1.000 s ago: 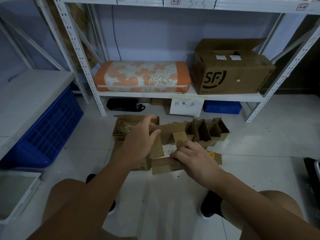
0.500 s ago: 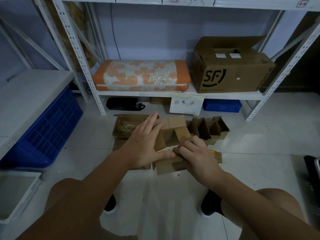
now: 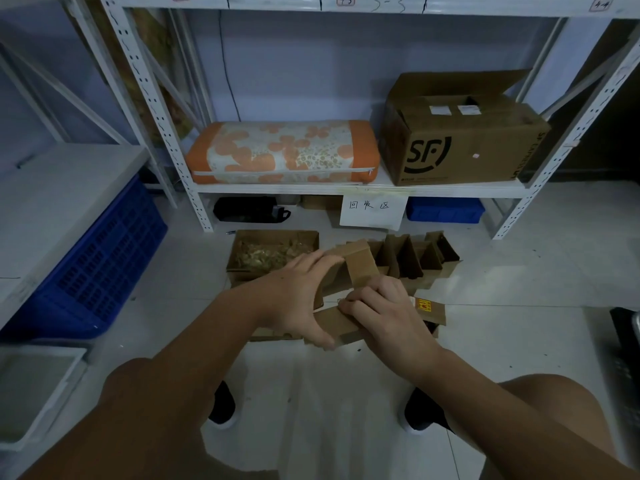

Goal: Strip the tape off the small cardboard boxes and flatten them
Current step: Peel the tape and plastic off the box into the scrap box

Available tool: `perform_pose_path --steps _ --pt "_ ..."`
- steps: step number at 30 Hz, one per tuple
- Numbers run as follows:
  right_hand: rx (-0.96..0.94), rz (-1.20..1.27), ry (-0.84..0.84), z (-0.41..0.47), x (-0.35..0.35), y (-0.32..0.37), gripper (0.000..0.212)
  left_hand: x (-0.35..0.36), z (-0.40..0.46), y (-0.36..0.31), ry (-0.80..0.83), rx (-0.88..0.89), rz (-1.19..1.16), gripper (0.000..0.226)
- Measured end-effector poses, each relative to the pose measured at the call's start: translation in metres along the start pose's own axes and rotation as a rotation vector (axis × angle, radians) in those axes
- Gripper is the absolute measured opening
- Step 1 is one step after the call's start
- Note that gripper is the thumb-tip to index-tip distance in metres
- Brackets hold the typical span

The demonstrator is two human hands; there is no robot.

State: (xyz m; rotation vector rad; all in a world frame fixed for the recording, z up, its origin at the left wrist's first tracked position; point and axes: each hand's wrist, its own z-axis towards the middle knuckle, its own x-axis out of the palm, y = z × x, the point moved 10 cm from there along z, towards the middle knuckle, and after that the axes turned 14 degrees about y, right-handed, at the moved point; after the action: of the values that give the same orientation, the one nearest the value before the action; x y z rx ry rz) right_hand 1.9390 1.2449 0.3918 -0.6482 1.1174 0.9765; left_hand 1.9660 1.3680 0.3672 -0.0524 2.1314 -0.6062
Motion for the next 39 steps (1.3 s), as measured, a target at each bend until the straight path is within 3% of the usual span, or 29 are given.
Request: perform_pose_path --steps 4,6,11,17,20,23,27,34,39 --pt "0.049 0.019 -0.004 -0.003 0.001 -0.011 0.029 -0.002 -0.004 -0.001 -0.083 0.005 0.109 0.083" --pt "0.07 0.021 -0.001 -0.005 0.001 -0.018 0.031 -0.009 -0.01 -0.004 -0.19 0.016 0.172 0.077" --pt "0.125 0.027 -0.017 -0.007 -0.001 -0.033 0.041 -0.025 -0.027 -0.007 -0.481 -0.004 0.241 0.092" --pt "0.162 0.053 -0.06 -0.01 -0.005 -0.041 0.038 -0.022 -0.034 0.006 -0.554 -0.161 0.235 0.123" --pt "0.168 0.07 -0.092 -0.011 -0.006 -0.044 0.033 -0.013 -0.035 0.014 -0.552 -0.234 0.223 0.128" --pt "0.192 0.093 -0.119 -0.009 -0.009 -0.046 0.031 -0.002 -0.031 0.019 -0.54 -0.231 0.117 0.124" --pt "0.209 0.109 -0.126 -0.002 -0.014 -0.043 0.031 0.013 -0.021 0.02 -0.479 -0.081 -0.22 0.121" --pt "0.185 0.147 -0.054 -0.002 -0.011 -0.046 0.029 0.015 -0.022 0.037 -0.532 -0.037 -0.424 0.136" --pt "0.196 0.212 -0.071 -0.004 -0.012 -0.038 0.032 0.029 -0.008 0.065 -0.547 -0.023 -0.786 0.154"
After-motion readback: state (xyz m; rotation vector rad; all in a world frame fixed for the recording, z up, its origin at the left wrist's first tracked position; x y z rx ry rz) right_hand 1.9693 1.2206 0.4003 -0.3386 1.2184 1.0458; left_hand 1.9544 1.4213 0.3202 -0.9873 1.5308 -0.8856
